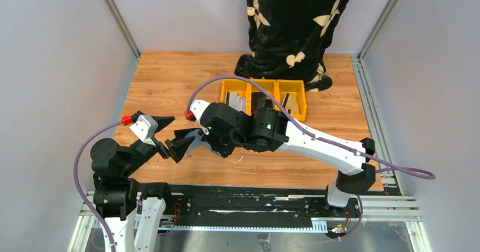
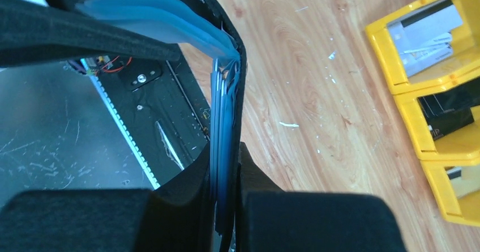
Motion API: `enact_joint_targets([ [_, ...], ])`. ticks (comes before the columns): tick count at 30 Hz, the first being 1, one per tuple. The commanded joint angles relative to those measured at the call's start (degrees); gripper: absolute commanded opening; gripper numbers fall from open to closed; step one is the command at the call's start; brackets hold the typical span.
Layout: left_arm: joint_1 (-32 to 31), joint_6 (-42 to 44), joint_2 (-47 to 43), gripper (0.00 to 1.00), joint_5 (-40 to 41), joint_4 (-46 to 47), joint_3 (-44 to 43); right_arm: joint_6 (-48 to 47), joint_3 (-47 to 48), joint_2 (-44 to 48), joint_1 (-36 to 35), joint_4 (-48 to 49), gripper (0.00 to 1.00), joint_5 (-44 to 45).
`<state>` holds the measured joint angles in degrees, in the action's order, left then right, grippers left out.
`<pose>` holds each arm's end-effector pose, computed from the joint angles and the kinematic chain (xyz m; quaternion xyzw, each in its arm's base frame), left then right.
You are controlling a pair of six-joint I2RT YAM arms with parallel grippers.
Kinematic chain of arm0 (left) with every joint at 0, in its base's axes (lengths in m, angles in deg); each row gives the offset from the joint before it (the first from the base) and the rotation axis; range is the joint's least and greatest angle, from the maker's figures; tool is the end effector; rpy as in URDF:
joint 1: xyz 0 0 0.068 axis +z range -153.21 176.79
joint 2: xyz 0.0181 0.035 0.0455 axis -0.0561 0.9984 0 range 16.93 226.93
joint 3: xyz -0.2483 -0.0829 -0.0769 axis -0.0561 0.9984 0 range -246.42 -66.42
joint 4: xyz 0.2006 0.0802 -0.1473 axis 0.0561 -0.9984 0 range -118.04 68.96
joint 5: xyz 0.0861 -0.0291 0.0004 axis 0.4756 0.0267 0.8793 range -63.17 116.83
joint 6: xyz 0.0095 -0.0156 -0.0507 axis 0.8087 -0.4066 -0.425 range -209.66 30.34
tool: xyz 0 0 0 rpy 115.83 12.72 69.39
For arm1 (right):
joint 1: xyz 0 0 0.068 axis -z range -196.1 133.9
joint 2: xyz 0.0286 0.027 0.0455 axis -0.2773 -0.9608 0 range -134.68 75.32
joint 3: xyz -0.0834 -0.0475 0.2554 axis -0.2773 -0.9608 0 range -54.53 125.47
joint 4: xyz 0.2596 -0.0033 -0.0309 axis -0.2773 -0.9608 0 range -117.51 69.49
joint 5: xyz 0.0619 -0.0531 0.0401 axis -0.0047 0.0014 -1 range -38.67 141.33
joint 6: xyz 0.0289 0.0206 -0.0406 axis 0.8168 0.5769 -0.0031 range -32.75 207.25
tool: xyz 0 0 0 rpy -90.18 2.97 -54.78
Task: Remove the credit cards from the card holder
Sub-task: Open the card holder.
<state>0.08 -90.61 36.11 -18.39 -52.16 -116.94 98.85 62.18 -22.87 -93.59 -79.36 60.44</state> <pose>0.0491 -0.0225 0.3793 0.2481 0.6611 -0.2579 0.6595 0.0821 0.3444 0.4389 -0.4640 0.7773 0.2423 0.3489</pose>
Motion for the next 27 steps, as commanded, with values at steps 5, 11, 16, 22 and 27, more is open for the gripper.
enact_joint_targets([
  [5, 0.0, 8.4, -0.7, 0.96, -5.8, -8.5, -2.9, -4.3, -7.3, 8.0, 0.1, 10.9, 0.00, -10.2],
  [11, -0.4, 10.6, -0.1, 0.75, -14.3, -11.6, -5.5, -6.8, -11.0, 10.9, 0.1, 14.6, 0.00, -13.9],
  [16, -0.4, 10.7, 3.5, 0.36, -18.5, -15.3, -9.0, -8.3, -15.6, 14.1, 0.7, 18.2, 0.00, -15.5],
  [22, -0.4, 7.2, 6.4, 0.12, -22.1, -15.6, -11.9, -7.9, -24.3, 20.3, 2.3, 26.9, 0.00, -19.9],
  [27, -0.4, 5.2, 7.3, 0.13, -24.9, -15.7, -12.9, -5.4, -30.3, 24.9, 5.4, 35.4, 0.00, -27.0],
])
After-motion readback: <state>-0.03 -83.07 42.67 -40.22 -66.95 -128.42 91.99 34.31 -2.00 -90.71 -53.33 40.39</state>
